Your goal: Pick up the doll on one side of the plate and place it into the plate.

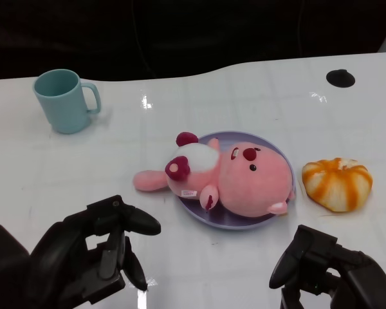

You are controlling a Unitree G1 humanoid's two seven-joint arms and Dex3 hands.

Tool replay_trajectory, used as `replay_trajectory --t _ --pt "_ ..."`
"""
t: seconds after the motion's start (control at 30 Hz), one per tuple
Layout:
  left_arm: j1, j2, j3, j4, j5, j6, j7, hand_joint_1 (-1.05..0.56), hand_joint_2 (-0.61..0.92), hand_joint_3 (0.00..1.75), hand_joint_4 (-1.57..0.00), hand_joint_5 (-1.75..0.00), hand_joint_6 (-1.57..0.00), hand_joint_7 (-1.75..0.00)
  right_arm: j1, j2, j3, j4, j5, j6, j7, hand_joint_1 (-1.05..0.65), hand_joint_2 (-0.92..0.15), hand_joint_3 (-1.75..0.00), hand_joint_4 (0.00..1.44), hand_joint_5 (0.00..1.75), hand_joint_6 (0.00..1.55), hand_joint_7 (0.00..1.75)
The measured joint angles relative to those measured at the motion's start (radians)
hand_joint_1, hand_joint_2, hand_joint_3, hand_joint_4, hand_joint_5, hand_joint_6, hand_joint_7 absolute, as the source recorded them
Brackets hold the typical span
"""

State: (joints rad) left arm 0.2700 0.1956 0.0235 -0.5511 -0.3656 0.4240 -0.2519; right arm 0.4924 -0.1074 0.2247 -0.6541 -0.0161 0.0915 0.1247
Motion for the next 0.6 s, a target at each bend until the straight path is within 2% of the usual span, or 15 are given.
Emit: replay_trajectory --t 0.2,0.6 --pt "0.017 -0.005 0.005 0.008 -0.024 0.02 -0.001 -0.01 0.5 1.38 -0.92 -1.75 -0.74 -1.71 0.0 0.0 -0.004 0.0 0.005 0.0 0.001 0.07 -0.37 -1.41 0.68 1.75 0.63 1.52" --pt "-0.008 -0.004 0.013 0.099 -0.04 0.02 -0.041 -0.06 0.42 1.42 -0.97 -1.75 -0.77 -1.7 0.01 -0.002 -0.022 0.006 0.007 -0.015 0.008 0.14 -0.38 -1.44 0.7 1.75 0.63 1.54"
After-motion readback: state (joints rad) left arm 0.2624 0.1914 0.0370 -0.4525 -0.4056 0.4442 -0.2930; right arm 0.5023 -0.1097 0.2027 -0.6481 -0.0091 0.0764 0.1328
